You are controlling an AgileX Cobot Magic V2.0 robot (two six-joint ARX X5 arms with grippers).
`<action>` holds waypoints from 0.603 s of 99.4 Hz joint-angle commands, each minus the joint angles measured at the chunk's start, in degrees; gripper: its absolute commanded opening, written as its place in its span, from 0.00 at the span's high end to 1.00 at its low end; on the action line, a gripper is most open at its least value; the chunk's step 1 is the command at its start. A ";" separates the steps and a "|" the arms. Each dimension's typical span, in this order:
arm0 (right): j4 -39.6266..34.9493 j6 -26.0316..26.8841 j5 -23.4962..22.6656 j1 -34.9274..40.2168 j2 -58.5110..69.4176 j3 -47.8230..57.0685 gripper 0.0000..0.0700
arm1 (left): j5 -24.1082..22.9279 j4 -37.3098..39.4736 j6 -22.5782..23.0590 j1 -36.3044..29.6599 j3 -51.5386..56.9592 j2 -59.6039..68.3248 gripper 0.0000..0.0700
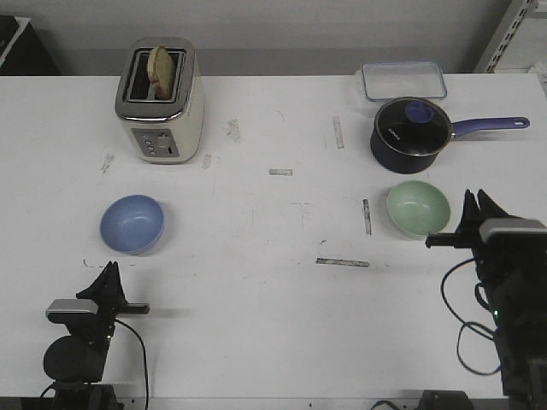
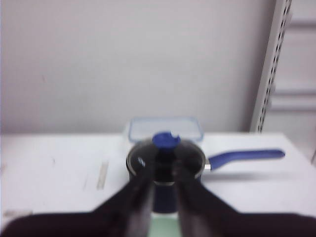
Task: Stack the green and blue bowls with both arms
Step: 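Reach the right gripper forward and grasp the rim of the pale green bowl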
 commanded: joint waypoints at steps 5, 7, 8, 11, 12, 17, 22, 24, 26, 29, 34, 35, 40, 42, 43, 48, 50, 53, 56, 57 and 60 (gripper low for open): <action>-6.45 -2.82 -0.37 -1.22 8.94 6.73 0.61 | 0.02 0.52 -0.17 -0.04 -1.16 -0.07 1.00; -7.39 -3.50 -0.66 -1.60 10.40 7.56 0.59 | 0.02 0.52 -0.17 -0.04 -1.16 -0.07 1.00; -7.82 -3.78 -0.87 -1.81 11.08 7.93 0.57 | 0.02 0.52 -0.17 -0.04 -1.16 -0.07 1.00; -8.98 -4.50 -1.57 -2.51 13.07 8.90 0.54 | 0.02 0.52 -0.17 -0.04 -1.16 -0.07 1.00; -9.31 -4.74 -1.86 -2.78 13.73 9.14 0.52 | 0.02 0.52 -0.17 -0.04 -1.16 -0.07 1.00; -10.29 -5.77 -3.32 -4.09 16.74 9.94 0.45 | 0.02 0.52 -0.17 -0.04 -1.16 -0.07 1.00; -10.67 -6.67 -4.44 -5.53 19.41 10.05 0.41 | 0.02 0.52 -0.17 -0.04 -1.16 -0.07 1.00; -10.91 -6.93 -4.76 -6.16 20.41 10.05 0.39 | 0.02 0.52 -0.17 -0.04 -1.16 -0.07 1.00; -11.13 -7.15 -4.94 -6.78 21.46 10.05 0.38 | 0.02 0.52 -0.17 -0.04 -1.16 -0.07 1.00; -11.39 -7.52 -4.96 -7.78 23.08 10.05 0.37 | 0.02 0.52 -0.17 -0.04 -1.16 -0.07 1.00; -11.93 -8.55 -5.20 -9.49 25.70 10.05 0.34 | 0.02 0.52 -0.17 -0.04 -1.16 -0.07 1.00; -12.02 -8.76 -5.33 -9.84 26.21 10.05 0.33 | 0.02 0.55 -0.17 -0.04 -1.16 -0.07 1.00; -12.46 -9.88 -6.54 -11.47 28.83 10.05 0.31 | 0.02 0.55 -0.17 -0.04 -1.16 -0.07 1.00; -12.57 -10.12 -7.21 -12.04 29.83 10.05 0.30 | 0.02 0.55 -0.17 -0.04 -1.16 -0.07 1.00; -12.66 -10.21 -7.58 -12.31 30.34 10.05 0.30 | 0.02 0.52 -0.17 -0.04 -1.16 -0.07 1.00; -12.81 -10.71 -9.25 -13.42 32.85 10.05 0.29 | 0.02 0.52 -0.17 -0.04 -1.16 -0.07 1.00; -12.83 -10.93 -9.90 -13.77 33.83 10.05 0.29 | 0.02 0.52 -0.17 -0.04 -1.16 -0.07 1.00; -12.85 -11.30 -10.71 -14.16 35.26 10.05 0.29 | 0.02 0.52 -0.17 -0.04 -1.16 -0.07 1.00; -12.76 -11.32 -11.06 -14.43 36.68 10.05 0.29 | 0.02 0.52 -0.17 -0.04 -1.16 -0.07 1.00; -12.74 -11.32 -11.15 -14.47 37.16 10.05 0.29 | 0.02 0.52 -0.17 -0.04 -1.16 -0.07 1.00; -12.66 -11.39 -11.41 -14.56 38.45 10.05 0.29 | 0.00 0.52 -0.17 -0.04 -1.16 -0.07 1.00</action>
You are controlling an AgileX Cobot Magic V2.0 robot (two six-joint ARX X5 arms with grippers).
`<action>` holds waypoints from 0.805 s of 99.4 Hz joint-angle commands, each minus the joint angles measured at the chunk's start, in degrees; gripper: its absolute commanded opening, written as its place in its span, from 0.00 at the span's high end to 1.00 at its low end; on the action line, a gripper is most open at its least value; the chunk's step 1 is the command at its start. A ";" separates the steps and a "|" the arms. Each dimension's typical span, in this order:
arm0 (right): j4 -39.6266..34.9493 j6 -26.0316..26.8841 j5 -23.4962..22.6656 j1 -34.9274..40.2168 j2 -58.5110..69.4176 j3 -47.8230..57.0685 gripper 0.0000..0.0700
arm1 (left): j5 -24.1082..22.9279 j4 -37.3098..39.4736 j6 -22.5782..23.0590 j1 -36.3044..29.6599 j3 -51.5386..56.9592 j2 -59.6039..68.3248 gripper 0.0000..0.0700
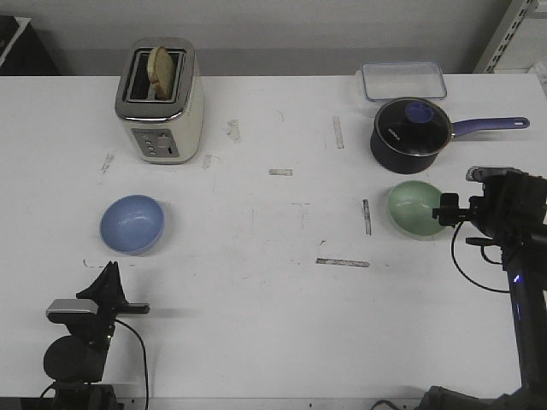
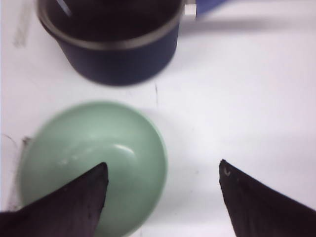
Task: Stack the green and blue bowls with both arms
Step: 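Reach the right gripper forward and grasp the rim of the pale green bowl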
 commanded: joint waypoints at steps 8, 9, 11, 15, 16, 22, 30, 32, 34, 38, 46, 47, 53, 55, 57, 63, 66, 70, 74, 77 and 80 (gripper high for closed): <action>0.83 -1.73 -1.33 0.00 6.29 0.94 0.29 | 0.02 0.52 -0.17 -0.04 -1.16 -0.07 1.00; 0.85 -1.79 -1.33 0.00 6.67 0.94 0.29 | 0.02 0.52 -0.17 -0.04 -1.16 -0.07 1.00; 0.94 -1.81 -1.33 0.00 7.41 0.94 0.29 | 0.02 0.52 -0.17 -0.04 -1.16 -0.07 1.00; 1.29 -1.79 -1.33 0.00 8.96 0.94 0.29 | 0.02 0.52 -0.17 -0.04 -1.16 -0.07 1.00; 1.42 -1.79 -1.33 0.00 9.33 0.94 0.29 | 0.02 0.52 -0.17 -0.04 -1.16 -0.07 1.00; 1.90 -1.79 -1.33 0.13 11.08 0.94 0.30 | 0.02 0.52 -0.17 -0.04 -1.16 -0.07 1.00; 2.69 -1.77 -1.31 0.22 13.22 0.92 0.31 | 0.02 0.52 -0.17 -0.04 -1.16 -0.07 1.00; 2.89 -1.77 -1.31 0.22 13.60 0.92 0.33 | 0.02 0.52 -0.17 -0.04 -1.16 -0.07 1.00; 2.95 -1.77 -1.31 0.22 13.88 0.92 0.35 | 0.02 0.52 -0.17 -0.04 -1.16 -0.07 1.00; 3.23 -1.75 -1.31 0.22 14.43 0.92 0.39 | 0.02 0.52 -0.17 -0.04 -1.16 -0.07 1.00; 3.54 -1.75 -1.31 0.22 15.08 0.87 0.54 | 0.02 0.52 -0.17 -0.04 -1.16 -0.07 1.00; 3.63 -1.75 -1.31 0.22 15.15 0.87 0.57 | 0.02 0.52 -0.17 -0.04 -1.16 -0.07 1.00; 3.74 -1.77 -1.29 0.22 15.23 0.87 0.74 | 0.02 0.52 -0.17 -0.04 -1.16 -0.07 1.00; 3.78 -1.75 -1.31 0.22 15.23 0.87 0.81 | 0.02 0.52 -0.17 -0.04 -1.16 -0.07 1.00; 3.85 -1.75 -1.31 0.22 15.23 0.87 0.87 | 0.02 0.52 -0.17 -0.04 -1.16 -0.07 1.00; 4.02 -1.75 -1.33 0.22 15.23 0.87 1.00 | 0.02 0.52 -0.17 -0.04 -1.16 -0.07 1.00; 4.11 -1.73 -1.33 0.22 15.23 0.87 1.00 | 0.02 0.52 -0.17 -0.04 -1.16 -0.07 1.00; 4.09 -1.66 -1.33 0.22 15.19 0.87 1.00 | 0.02 0.52 -0.17 -0.04 -1.16 -0.07 1.00; 4.07 -1.38 -1.40 0.22 15.08 0.92 1.00 | 0.00 0.52 -0.15 -0.04 -1.16 -0.07 1.00; 3.87 -1.01 -1.51 0.24 14.67 0.94 1.00 | 0.02 0.52 -0.17 -0.04 -1.16 -0.07 1.00; 3.76 -0.87 -1.70 0.24 14.32 0.96 1.00 | 0.02 0.52 -0.17 -0.04 -1.16 -0.07 1.00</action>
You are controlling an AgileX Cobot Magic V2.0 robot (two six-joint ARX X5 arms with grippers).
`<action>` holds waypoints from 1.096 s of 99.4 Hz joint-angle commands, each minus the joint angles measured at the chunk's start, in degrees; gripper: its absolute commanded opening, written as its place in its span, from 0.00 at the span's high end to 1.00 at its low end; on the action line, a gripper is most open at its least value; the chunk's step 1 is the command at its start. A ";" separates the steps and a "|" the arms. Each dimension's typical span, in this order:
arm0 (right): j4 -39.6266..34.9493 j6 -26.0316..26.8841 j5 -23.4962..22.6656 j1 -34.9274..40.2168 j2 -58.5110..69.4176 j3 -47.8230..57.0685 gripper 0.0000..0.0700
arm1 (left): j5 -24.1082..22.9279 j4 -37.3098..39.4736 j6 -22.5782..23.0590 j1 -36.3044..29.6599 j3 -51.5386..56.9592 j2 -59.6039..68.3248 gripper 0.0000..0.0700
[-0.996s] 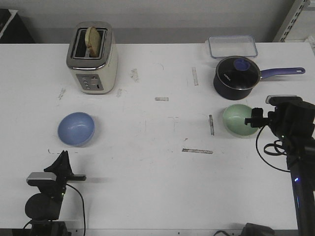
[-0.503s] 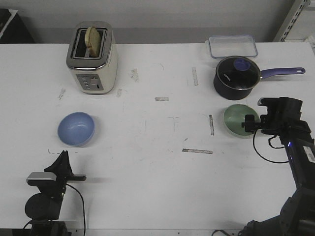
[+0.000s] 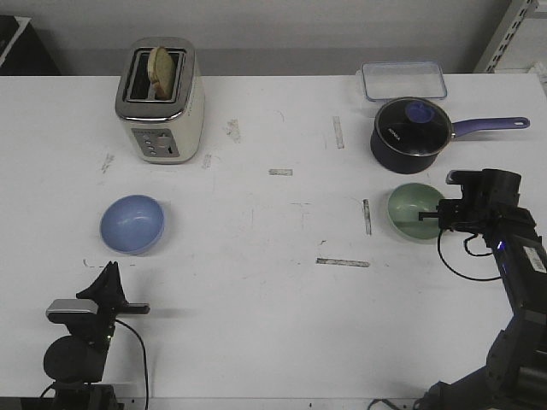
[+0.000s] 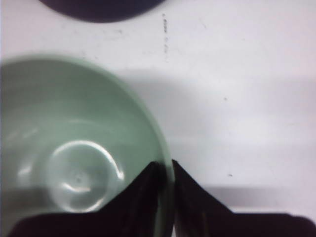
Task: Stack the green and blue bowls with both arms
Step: 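Reach the right gripper forward and grasp the rim of the pale green bowl, then carry the green bowl with the right gripper toward the table center and set it down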
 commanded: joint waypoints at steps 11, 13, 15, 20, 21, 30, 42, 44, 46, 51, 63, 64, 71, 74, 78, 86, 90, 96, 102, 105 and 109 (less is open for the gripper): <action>-0.31 1.11 -1.33 0.57 -2.64 1.03 1.00 | 0.02 0.55 -0.17 -0.04 -1.16 -0.07 1.00; -0.33 1.64 -1.49 0.72 -3.34 1.11 1.00 | 0.00 0.52 -0.17 -0.04 -1.16 -0.07 1.00; -0.39 2.03 -1.68 0.90 -4.09 1.20 1.00 | 0.02 0.52 -0.17 -0.04 -1.16 -0.07 1.00; -0.61 3.23 -2.78 1.53 -6.36 1.38 1.00 | 0.02 0.52 -0.17 -0.04 -1.16 -0.07 1.00; -0.70 3.45 -3.06 1.66 -6.82 1.40 1.00 | 0.02 0.52 -0.17 -0.04 -1.16 -0.07 1.00; -1.07 6.12 -6.78 3.85 -11.28 1.64 1.00 | 0.02 0.52 -0.17 -0.04 -1.16 -0.07 1.00; -1.68 10.73 -10.64 9.75 -16.68 1.64 1.00 | 0.02 0.52 -0.17 -0.04 -1.16 -0.07 1.00; -1.86 11.30 -10.80 11.08 -17.33 1.64 1.00 | 0.02 0.52 -0.17 -0.04 -1.16 -0.07 1.00; -1.99 11.85 -10.82 12.52 -17.97 1.64 1.00 | 0.02 0.52 -0.17 -0.04 -1.16 -0.07 1.00; -2.10 12.66 -10.73 16.61 -19.08 1.64 1.00 | 0.02 0.52 -0.17 -0.04 -1.16 -0.07 1.00; -2.01 15.50 -10.34 27.85 -19.41 1.62 1.00 | 0.02 0.50 -0.17 -0.04 -1.16 -0.07 1.00; -2.01 15.67 -10.10 28.76 -19.30 1.62 1.00 | 0.02 0.50 -0.17 -0.04 -1.16 -0.07 1.00; -1.49 16.57 -8.66 34.80 -18.10 1.62 1.00 | 0.02 0.52 -0.20 -0.04 -1.16 -0.07 1.00; -1.16 16.74 -7.98 37.22 -17.35 1.62 1.00 | 0.04 0.52 -0.20 -0.04 -1.16 -0.07 1.00; -0.81 17.11 -7.02 40.22 -16.22 1.62 1.00 | 0.02 0.52 -0.20 -0.04 -1.16 -0.07 1.00; -0.20 18.14 -6.56 45.27 -13.33 1.62 1.00 | 0.04 0.52 -0.20 -0.04 -1.16 -0.07 1.00; -0.07 18.47 -6.58 47.15 -11.80 1.62 1.00 | 0.13 0.52 -0.20 -0.04 -1.16 -0.07 1.00; -0.09 18.53 -6.54 49.35 -9.66 1.62 1.00 | 0.46 0.52 -0.20 -0.04 -1.16 -0.07 1.00; -0.04 18.53 -6.12 51.08 -7.37 1.62 1.00 | 0.46 0.52 -0.20 -0.04 -1.16 -0.07 1.00; -0.09 18.53 -5.31 51.74 -6.34 1.62 1.00 | 0.46 0.52 -0.20 -0.04 -1.16 -0.07 1.00; -0.13 18.51 -4.02 52.37 -4.94 1.62 1.00 | 0.46 0.52 -0.20 -0.04 -1.16 -0.07 1.00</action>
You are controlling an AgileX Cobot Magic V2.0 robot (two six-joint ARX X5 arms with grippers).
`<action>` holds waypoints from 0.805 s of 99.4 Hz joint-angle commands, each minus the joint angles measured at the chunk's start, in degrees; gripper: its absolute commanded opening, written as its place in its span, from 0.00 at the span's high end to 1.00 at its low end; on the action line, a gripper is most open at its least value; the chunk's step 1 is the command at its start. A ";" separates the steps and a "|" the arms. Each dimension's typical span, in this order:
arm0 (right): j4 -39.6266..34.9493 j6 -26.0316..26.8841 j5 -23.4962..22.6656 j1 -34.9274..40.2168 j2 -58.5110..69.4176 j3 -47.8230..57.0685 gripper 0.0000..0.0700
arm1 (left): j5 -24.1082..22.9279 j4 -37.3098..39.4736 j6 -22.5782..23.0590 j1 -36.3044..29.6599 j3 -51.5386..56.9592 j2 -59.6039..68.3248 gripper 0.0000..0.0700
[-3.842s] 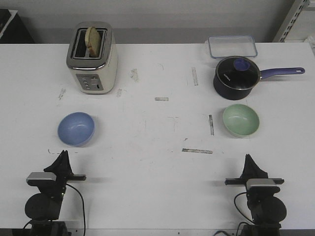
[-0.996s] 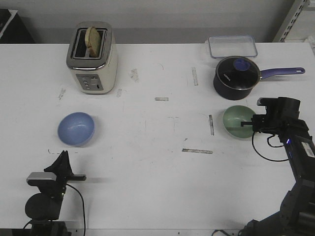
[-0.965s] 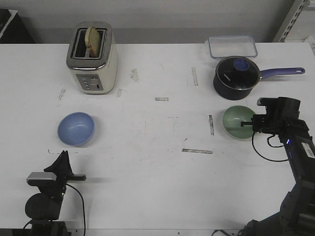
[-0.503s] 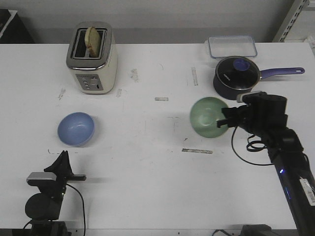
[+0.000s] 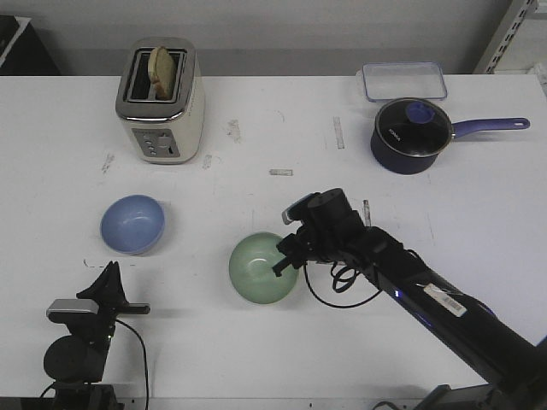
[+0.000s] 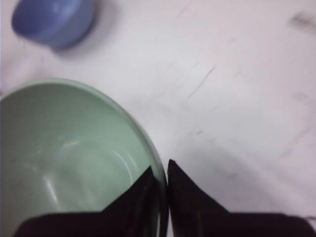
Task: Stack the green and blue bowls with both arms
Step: 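Carry the green bowl with the right gripper toward the table center and set it down, then release the green bowl and retract the right gripper to rest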
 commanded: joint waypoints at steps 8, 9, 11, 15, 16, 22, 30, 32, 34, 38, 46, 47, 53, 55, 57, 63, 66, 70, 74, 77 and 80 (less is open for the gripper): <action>0.37 0.85 3.26 1.53 4.63 1.01 1.00 | 0.20 0.52 -0.20 -0.04 -1.16 -0.07 1.00; 0.31 0.74 3.37 1.53 4.87 1.01 1.00 | 0.20 0.52 -0.20 -0.04 -1.16 -0.07 1.00; 0.28 0.70 3.41 1.53 5.29 1.01 1.00 | 0.20 0.52 -0.20 -0.04 -1.16 -0.07 1.00; 0.26 0.72 3.37 1.53 6.25 1.01 1.00 | 0.20 0.52 -0.20 -0.04 -1.16 -0.07 1.00; 0.26 0.72 3.34 1.53 6.45 1.01 1.00 | 0.20 0.52 -0.20 -0.04 -1.16 -0.07 1.00; 0.26 0.72 3.39 1.51 7.43 1.01 1.00 | 0.20 0.52 -0.20 -0.04 -1.16 -0.07 1.00; 0.33 0.37 3.39 1.40 8.70 1.01 1.00 | 0.20 0.52 -0.20 -0.04 -1.16 -0.07 1.00; 0.31 0.28 3.39 1.40 8.96 1.01 1.00 | 0.20 0.52 -0.20 -0.04 -1.16 -0.07 1.00; 0.28 0.20 3.39 1.40 9.25 1.01 1.00 | 0.17 0.52 -0.17 -0.04 -1.16 -0.07 1.00; 0.26 0.15 3.30 1.42 9.79 1.01 1.00 | 0.17 0.52 -0.20 -0.04 -1.16 -0.07 1.00; 0.00 0.07 3.26 1.42 10.58 0.98 1.00 | 0.17 0.52 -0.17 -0.04 -1.16 -0.07 1.00; -0.09 0.04 3.23 1.42 10.64 0.98 1.00 | 0.17 0.52 -0.17 -0.04 -1.16 -0.07 1.00; -0.17 0.04 3.13 1.42 10.71 0.98 1.00 | 0.17 0.52 -0.17 -0.04 -1.16 -0.07 1.00; -0.11 0.02 3.10 1.42 10.71 0.98 1.00 | 0.17 0.52 -0.17 -0.04 -1.16 -0.07 1.00; -0.04 0.02 2.97 1.44 10.71 1.01 0.99 | 0.17 0.52 -0.17 -0.04 -1.16 -0.07 1.00; 0.11 -0.04 2.25 1.46 10.64 1.03 0.98 | 0.17 0.52 -0.17 -0.04 -1.16 -0.07 1.00; 0.28 -1.05 0.79 1.22 9.46 1.09 0.82 | 0.15 0.57 -0.15 -0.04 -1.16 -0.07 1.00; 0.31 -1.22 0.79 1.05 9.01 1.14 0.70 | 0.15 0.57 -0.15 -0.04 -1.16 -0.07 1.00; 0.31 -1.25 0.81 0.96 8.52 1.31 0.56 | 0.15 0.55 -0.15 -0.04 -1.16 -0.07 1.00; 0.33 -1.25 0.81 0.96 8.15 1.46 0.46 | 0.15 0.55 -0.15 -0.04 -1.16 -0.07 1.00; 0.35 -1.25 0.81 0.96 7.63 1.57 0.38 | 0.15 0.55 -0.15 -0.04 -1.16 -0.07 1.00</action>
